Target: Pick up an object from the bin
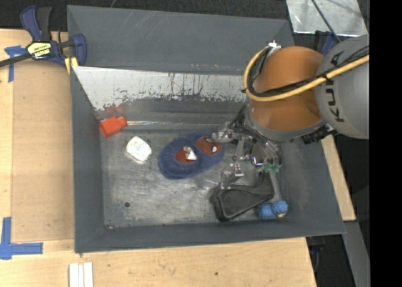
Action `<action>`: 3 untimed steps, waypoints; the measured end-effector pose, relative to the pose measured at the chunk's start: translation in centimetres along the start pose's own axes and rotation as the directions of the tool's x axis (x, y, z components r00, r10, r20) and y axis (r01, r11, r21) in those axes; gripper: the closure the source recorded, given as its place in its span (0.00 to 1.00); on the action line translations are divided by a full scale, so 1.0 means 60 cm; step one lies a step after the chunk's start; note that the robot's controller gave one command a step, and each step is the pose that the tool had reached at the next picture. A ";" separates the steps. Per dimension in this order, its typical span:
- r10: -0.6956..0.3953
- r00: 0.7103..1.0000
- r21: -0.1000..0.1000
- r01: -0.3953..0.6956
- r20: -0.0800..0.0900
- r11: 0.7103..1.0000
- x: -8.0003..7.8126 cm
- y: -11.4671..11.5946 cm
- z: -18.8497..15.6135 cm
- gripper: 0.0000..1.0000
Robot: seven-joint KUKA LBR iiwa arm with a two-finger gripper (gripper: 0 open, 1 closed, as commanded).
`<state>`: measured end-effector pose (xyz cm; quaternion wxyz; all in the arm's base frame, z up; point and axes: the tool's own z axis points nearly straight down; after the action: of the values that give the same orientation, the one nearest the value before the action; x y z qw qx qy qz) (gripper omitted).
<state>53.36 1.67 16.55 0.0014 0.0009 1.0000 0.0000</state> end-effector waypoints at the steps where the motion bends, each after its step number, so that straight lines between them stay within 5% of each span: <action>1: 0.184 0.983 -0.001 -0.184 0.013 0.983 -0.063 0.043 0.145 0.00; 2: 0.229 0.973 -0.001 -0.229 0.022 0.973 -0.086 0.113 0.144 0.00; 3: 0.229 0.973 -0.004 -0.229 0.028 0.973 -0.089 0.111 0.139 1.00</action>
Offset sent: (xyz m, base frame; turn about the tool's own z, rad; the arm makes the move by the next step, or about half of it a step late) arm 0.0320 0.0277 -0.0955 0.1828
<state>58.71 8.34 8.20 0.0158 0.1164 0.9931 0.0008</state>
